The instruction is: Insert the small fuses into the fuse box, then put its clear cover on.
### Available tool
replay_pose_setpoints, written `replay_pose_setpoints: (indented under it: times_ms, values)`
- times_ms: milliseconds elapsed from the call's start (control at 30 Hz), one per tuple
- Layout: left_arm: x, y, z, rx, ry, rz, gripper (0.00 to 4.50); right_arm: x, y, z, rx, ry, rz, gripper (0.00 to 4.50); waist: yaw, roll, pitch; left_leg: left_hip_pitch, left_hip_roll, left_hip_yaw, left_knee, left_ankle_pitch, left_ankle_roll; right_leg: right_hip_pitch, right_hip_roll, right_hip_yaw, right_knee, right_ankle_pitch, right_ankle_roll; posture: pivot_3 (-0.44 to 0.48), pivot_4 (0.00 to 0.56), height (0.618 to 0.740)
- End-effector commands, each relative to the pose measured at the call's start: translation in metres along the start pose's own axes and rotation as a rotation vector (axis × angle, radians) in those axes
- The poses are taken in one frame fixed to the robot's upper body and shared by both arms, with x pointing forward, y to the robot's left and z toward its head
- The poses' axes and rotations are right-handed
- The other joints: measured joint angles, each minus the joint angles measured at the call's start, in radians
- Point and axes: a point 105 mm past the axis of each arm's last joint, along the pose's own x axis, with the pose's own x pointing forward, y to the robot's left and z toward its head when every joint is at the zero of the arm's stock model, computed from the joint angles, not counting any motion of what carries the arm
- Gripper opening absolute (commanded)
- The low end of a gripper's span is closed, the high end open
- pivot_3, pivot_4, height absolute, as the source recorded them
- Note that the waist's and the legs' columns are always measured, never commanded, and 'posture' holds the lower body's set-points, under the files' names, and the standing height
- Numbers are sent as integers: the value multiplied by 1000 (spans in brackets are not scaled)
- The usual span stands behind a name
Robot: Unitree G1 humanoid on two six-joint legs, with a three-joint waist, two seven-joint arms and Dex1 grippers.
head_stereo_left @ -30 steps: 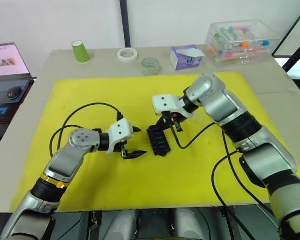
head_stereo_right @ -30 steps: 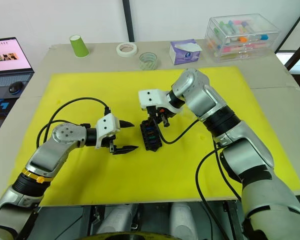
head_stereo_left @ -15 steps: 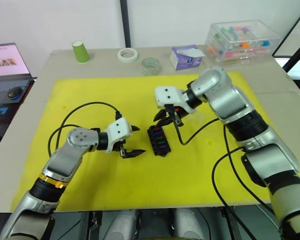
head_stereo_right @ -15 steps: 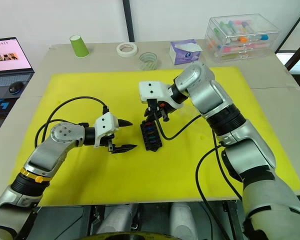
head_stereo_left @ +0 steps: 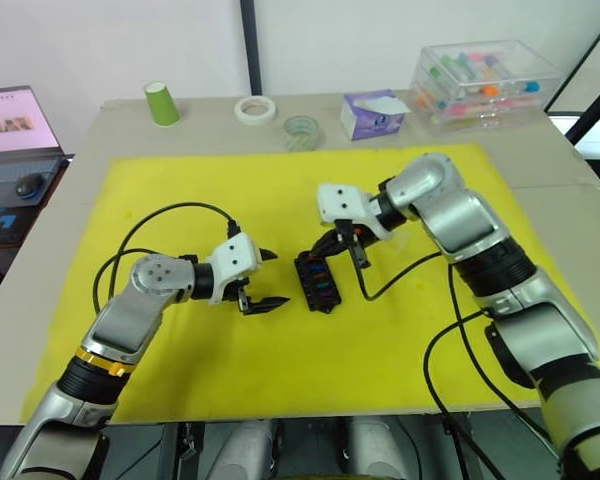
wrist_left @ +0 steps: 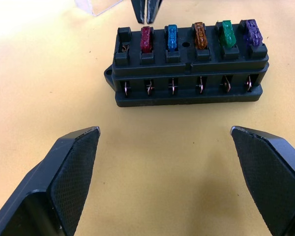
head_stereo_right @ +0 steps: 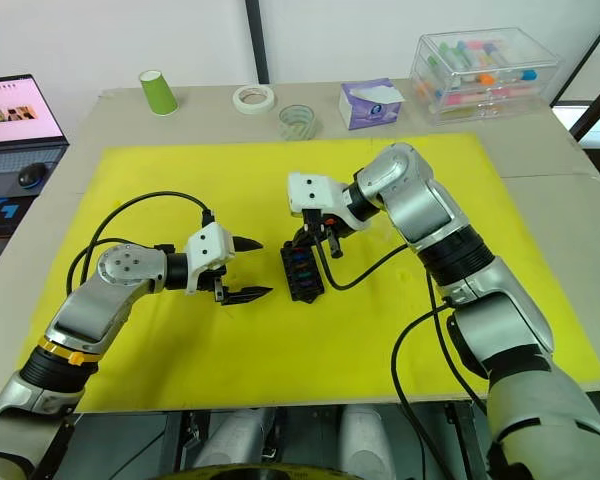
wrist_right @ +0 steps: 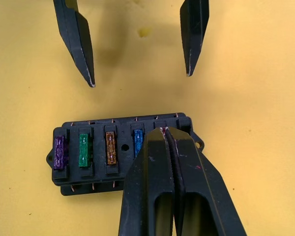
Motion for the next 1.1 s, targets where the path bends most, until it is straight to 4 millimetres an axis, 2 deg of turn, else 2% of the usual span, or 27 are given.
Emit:
replay_pose_setpoints:
  times_ms: [33, 100, 267, 400, 633, 733, 867, 967, 1100]
  values:
    - [-3, 2, 7, 33, -21, 13, 4500, -2, -3, 5, -24, -14, -14, 14, -1, 0, 0, 0, 0, 0, 0, 0, 0, 0, 0, 0, 0, 0, 0, 0, 150, 740]
    - [-4, 2, 7, 35, -20, 14, 4500, -1, -3, 4, -15, -13, -9, 14, -2, 0, 0, 0, 0, 0, 0, 0, 0, 0, 0, 0, 0, 0, 0, 0, 150, 740]
    - [-4, 1, 7, 36, -19, 14, 4500, 14, -2, -21, 40, 41, 5, 14, -2, 0, 0, 0, 0, 0, 0, 0, 0, 0, 0, 0, 0, 0, 0, 0, 150, 740]
    - [-4, 1, 6, 34, -17, 13, 4500, 17, 0, -30, 51, 65, 14, 14, -1, 0, 0, 1, 0, 0, 0, 0, 0, 1, 0, 0, 0, 0, 0, 0, 150, 740]
    - [-7, 1, 8, 17, -24, 14, 4500, 8, -1, -15, 21, 27, 6, 14, -1, 0, 0, 1, 0, 0, 0, 0, 0, 1, 0, 0, 0, 0, 0, 0, 150, 740]
    - [-12, 1, 15, -2, -50, 17, 4500, -4, -3, 6, 2, -46, -13, 14, -1, 0, 0, 1, 0, 0, 0, 0, 0, 1, 0, 0, 0, 0, 0, 0, 150, 740]
    - [-25, 5, 30, -43, -103, 37, 4500, -26, -3, 22, -20, -111, -43, 14, 0, 0, 0, 0, 0, 0, 0, 0, 0, 0, 0, 0, 0, 0, 0, 0, 150, 740]
    - [-41, 7, 38, -88, -123, 56, 4500, -41, -3, 24, -30, -129, -80, 14, 1, 0, 0, 0, 0, 0, 0, 0, 0, 0, 0, 0, 0, 0, 0, 0, 150, 740]
    - [-80, 9, 38, -163, -74, 94, 4500, -65, -3, 9, -24, -94, -149, 14, 0, 0, 0, 0, 0, 0, -1, 0, 0, 0, 0, 0, 0, 0, 0, 0, 150, 740]
